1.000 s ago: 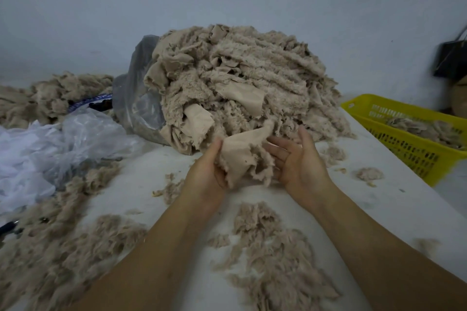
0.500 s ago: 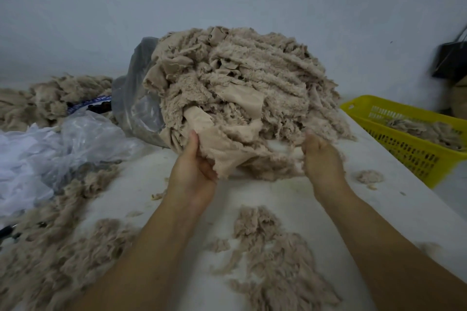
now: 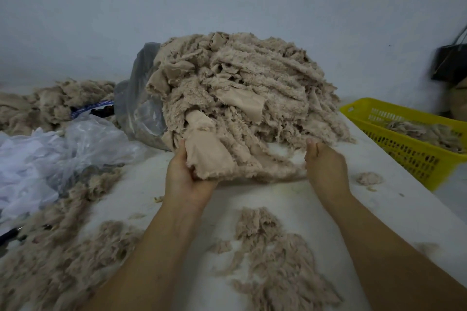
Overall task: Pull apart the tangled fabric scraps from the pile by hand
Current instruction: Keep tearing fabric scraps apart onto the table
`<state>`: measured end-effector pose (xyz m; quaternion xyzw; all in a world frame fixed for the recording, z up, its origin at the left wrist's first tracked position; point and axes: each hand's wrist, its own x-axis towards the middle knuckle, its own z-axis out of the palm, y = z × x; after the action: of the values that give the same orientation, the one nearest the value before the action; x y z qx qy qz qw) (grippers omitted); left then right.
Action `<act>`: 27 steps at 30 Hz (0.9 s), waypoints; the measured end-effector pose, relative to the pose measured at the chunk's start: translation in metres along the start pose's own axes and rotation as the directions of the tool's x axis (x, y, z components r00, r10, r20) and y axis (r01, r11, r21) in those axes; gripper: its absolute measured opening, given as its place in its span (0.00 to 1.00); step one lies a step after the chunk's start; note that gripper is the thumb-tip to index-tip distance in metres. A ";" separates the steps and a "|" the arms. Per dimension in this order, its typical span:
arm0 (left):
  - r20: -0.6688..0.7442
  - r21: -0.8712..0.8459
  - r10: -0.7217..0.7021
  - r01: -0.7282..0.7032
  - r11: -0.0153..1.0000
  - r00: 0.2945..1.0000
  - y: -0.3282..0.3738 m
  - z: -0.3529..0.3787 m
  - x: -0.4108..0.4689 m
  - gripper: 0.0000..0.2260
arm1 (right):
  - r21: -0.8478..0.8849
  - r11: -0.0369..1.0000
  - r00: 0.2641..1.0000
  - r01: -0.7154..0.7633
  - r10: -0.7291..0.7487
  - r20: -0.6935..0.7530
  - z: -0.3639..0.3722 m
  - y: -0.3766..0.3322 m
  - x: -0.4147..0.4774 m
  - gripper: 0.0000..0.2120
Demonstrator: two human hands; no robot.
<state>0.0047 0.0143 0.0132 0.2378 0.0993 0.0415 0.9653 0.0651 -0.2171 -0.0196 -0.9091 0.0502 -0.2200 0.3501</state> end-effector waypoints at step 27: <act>0.477 0.879 0.243 -0.461 -0.123 0.845 -0.028 -0.015 0.008 0.18 | 0.838 0.040 0.835 -0.545 -0.065 0.546 -0.009 -0.047 -0.029 0.15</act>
<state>0.0100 -0.0027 -0.0142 0.8619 -0.0446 0.1975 0.4649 0.0323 -0.1799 0.0067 -0.4288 -0.0331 0.0837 0.8989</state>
